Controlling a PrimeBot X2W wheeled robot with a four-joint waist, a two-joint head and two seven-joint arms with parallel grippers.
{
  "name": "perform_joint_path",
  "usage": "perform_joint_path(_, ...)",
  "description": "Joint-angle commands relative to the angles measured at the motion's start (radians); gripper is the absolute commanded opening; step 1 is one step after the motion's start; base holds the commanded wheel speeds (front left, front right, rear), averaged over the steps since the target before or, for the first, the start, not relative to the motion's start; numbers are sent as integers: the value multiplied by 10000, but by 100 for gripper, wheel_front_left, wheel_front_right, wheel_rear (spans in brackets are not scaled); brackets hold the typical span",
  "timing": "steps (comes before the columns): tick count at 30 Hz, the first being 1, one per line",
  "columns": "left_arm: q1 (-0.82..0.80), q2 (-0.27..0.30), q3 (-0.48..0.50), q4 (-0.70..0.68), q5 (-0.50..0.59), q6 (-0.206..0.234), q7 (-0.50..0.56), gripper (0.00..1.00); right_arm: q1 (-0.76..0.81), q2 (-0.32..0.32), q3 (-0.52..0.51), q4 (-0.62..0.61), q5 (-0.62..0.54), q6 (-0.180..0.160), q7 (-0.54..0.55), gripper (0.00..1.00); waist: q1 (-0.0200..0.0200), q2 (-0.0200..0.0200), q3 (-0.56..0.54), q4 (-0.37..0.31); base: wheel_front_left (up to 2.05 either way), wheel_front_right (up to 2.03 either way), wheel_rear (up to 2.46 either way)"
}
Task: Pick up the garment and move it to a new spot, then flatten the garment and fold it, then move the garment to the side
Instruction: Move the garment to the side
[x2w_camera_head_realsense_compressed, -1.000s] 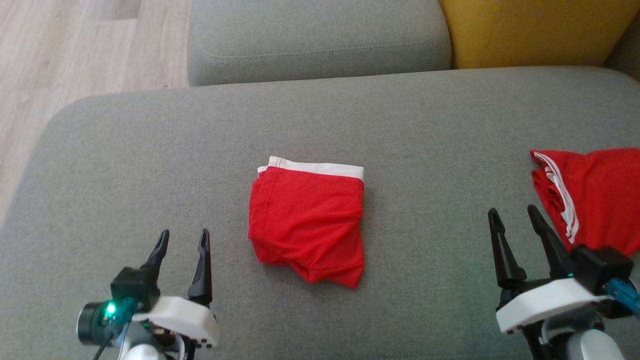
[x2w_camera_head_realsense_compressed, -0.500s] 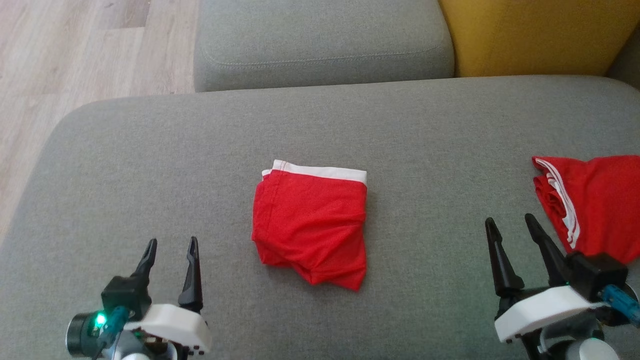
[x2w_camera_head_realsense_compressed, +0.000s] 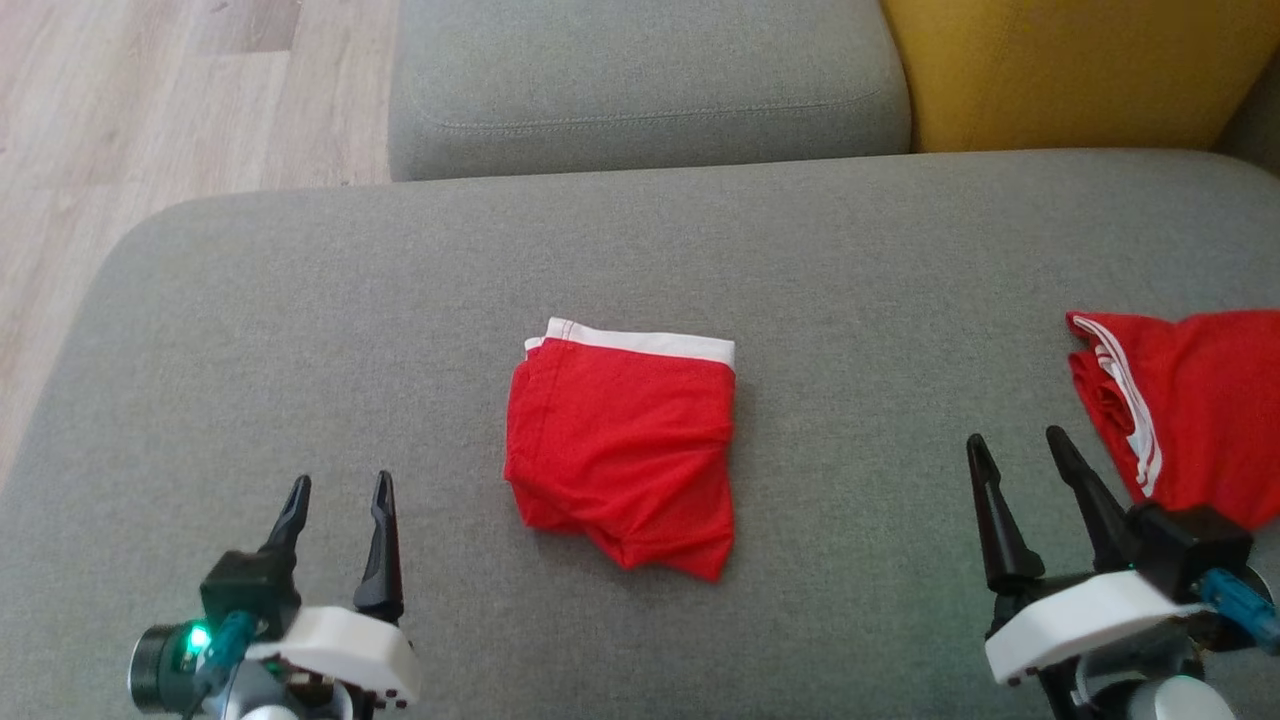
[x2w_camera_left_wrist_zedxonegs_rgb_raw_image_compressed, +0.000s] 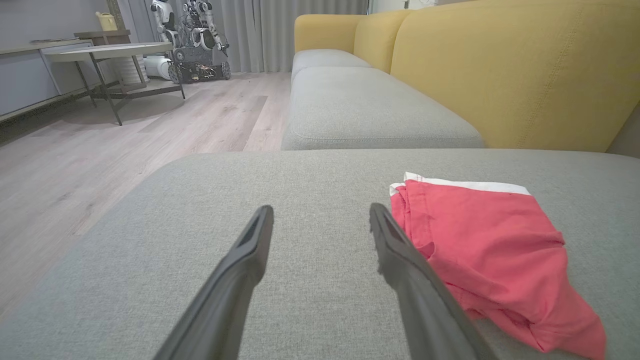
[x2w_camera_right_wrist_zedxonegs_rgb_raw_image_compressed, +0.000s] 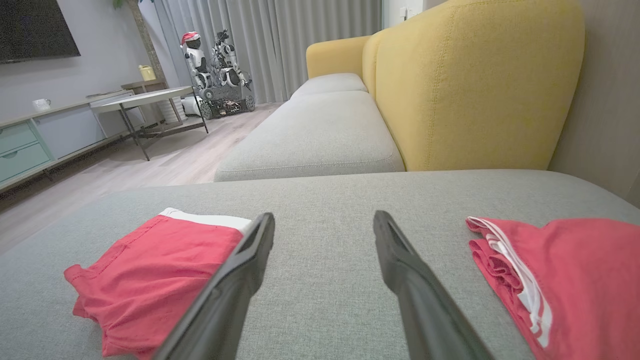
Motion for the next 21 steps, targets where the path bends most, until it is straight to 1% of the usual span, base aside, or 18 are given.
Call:
perform_joint_path(1, -317, 267, 321, -390, -10, 61, 43, 100, -223, -39, 239, -366, -63, -9, -1, 100, 0, 0, 9, 0, 0, 0, 0)
perform_joint_path(8, -391, 279, 260, -409, -29, 56, 31, 100, -217, -20, 169, -349, -77, -9, -12, 100, 0, 0, 66, 71, 0, 0, 0)
perform_joint_path(12, -566, 258, 202, -371, -33, 2, 5, 100, -166, -6, 69, -248, -49, -9, 5, 100, 0, 0, 134, 306, 0, 0, 0)
perform_joint_path(17, -960, 156, 31, -362, 18, -121, -42, 100, -270, 5, -8, 206, 12, -9, 88, 100, 0, 0, 399, 917, 0, 0, 0)
perform_joint_path(21, -1404, -24, -130, -320, 68, -237, -127, 100, -747, -46, 202, 965, 97, -9, -8, 100, 0, 0, 803, 1514, 0, 0, 0)
